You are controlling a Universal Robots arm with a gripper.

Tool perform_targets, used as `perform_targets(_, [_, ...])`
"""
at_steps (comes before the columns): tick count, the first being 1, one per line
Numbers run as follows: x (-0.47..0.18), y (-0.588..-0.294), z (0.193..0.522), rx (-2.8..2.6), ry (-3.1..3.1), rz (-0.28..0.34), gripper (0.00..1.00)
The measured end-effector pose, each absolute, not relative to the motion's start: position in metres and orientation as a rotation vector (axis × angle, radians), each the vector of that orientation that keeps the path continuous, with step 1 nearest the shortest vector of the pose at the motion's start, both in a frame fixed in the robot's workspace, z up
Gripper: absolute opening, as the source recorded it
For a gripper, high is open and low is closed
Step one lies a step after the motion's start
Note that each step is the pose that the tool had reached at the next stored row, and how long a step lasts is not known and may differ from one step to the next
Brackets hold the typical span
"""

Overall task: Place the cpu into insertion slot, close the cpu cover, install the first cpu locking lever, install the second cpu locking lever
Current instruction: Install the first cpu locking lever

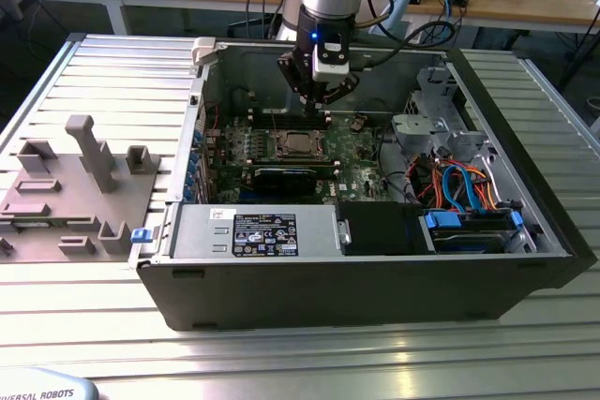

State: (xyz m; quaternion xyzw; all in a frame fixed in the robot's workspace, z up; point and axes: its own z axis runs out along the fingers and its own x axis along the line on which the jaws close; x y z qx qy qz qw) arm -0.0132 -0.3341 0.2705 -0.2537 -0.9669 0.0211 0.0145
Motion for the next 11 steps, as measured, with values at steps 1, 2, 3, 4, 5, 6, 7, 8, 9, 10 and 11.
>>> perform_targets(1, [-0.0132, -0.3341, 0.2705, -0.789, -3.01, 0.066, 0.11])
perform_targets(2, [-0.0133, -0.3341, 0.2705, -0.789, -3.01, 0.066, 0.11])
perform_targets(3, [-0.0132, -0.3341, 0.2705, -0.787, -3.011, 0.066, 0.11])
perform_targets(4, [-0.0132, -0.3341, 0.2705, -0.785, -3.011, 0.066, 0.11])
perform_targets(5, [-0.0132, -0.3341, 0.2705, -0.784, -3.012, 0.066, 0.11])
perform_targets(6, [-0.0133, -0.334, 0.2704, -0.781, -3.012, 0.063, 0.11])
perform_targets(7, [-0.0133, -0.3341, 0.2705, -0.779, -3.012, 0.061, 0.11])
perform_targets(8, [-0.0133, -0.334, 0.2704, -0.774, -3.013, 0.056, 0.11])
perform_targets(9, [-0.0132, -0.3341, 0.2705, -0.768, -3.014, 0.056, 0.11])
perform_targets(10, [-0.0133, -0.3342, 0.2705, -0.763, -3.016, 0.056, 0.11])
perform_targets(11, [-0.0133, -0.3343, 0.2705, -0.759, -3.017, 0.056, 0.11])
